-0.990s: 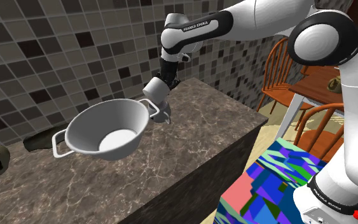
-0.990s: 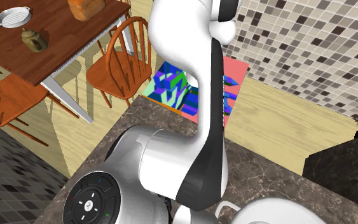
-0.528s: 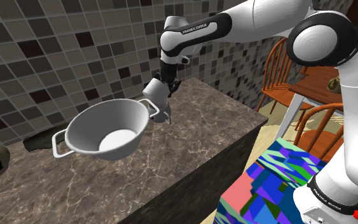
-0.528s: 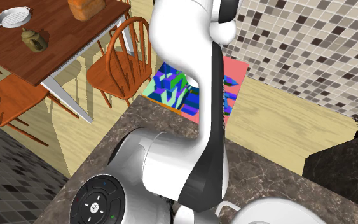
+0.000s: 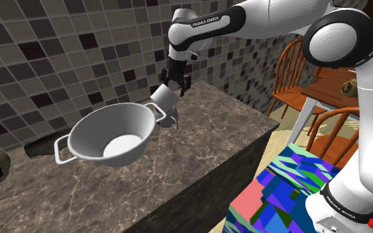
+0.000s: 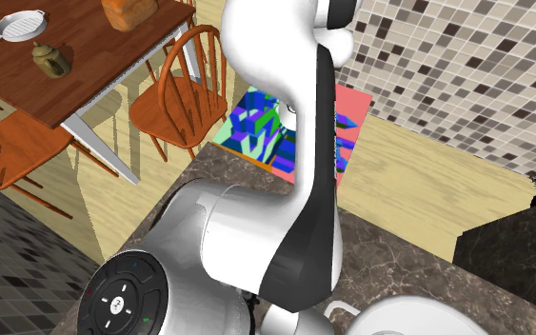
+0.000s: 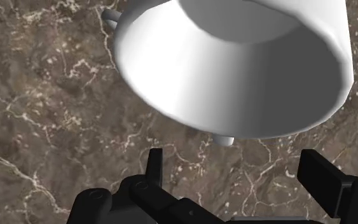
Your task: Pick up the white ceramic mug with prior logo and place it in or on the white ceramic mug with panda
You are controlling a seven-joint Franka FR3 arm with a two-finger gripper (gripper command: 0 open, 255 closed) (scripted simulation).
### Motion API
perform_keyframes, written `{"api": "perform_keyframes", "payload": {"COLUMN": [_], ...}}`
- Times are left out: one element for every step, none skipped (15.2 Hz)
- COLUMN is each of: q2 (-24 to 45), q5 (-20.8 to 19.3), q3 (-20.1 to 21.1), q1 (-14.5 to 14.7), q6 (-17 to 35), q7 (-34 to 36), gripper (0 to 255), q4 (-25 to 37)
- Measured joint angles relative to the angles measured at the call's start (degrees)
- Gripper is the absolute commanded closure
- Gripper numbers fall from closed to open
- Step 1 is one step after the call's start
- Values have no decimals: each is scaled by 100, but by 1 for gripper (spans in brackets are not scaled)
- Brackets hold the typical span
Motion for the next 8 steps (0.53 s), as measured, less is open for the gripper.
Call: {"api": "perform_keyframes", "payload": {"q2": [5, -35, -56, -60, -61, -60, -60, -60], "q5": [-9, -5, -4, -4, -4, -5, -5, -5], "q3": [-3, -3, -4, -5, -5, -5, -5, -6], "q1": [-2, -14, -20, -22, -23, -24, -25, -25], "q6": [-157, -215, -252, -269, -279, -285, -288, -289], "q7": [25, 22, 22, 22, 22, 22, 21, 21], "gripper": [0, 0, 0, 0, 0, 0, 0, 0], "q4": [165, 182, 196, 208, 214, 220, 222, 223]}}
